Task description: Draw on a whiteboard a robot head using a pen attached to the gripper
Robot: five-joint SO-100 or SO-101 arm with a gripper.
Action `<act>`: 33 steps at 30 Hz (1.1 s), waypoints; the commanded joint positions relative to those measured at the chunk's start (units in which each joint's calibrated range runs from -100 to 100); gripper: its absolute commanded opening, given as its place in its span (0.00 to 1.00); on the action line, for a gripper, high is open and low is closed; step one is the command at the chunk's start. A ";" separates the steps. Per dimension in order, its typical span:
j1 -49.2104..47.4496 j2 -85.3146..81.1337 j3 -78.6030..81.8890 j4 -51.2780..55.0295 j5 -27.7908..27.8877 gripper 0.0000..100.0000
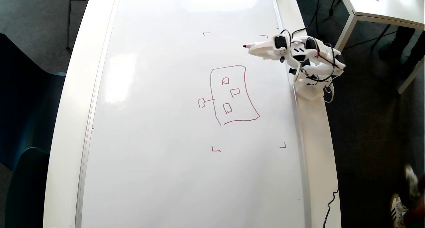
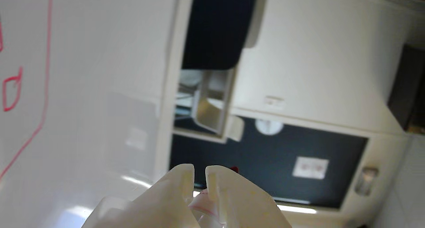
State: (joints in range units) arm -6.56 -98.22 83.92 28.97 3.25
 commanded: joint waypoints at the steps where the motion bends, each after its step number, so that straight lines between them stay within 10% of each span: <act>1: 0.48 -0.69 2.64 -15.59 1.04 0.01; 9: 0.56 -0.52 15.35 -49.99 7.53 0.01; 33: -13.59 -0.60 15.44 -110.64 7.58 0.01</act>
State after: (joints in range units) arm -17.35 -99.15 98.99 -77.03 11.02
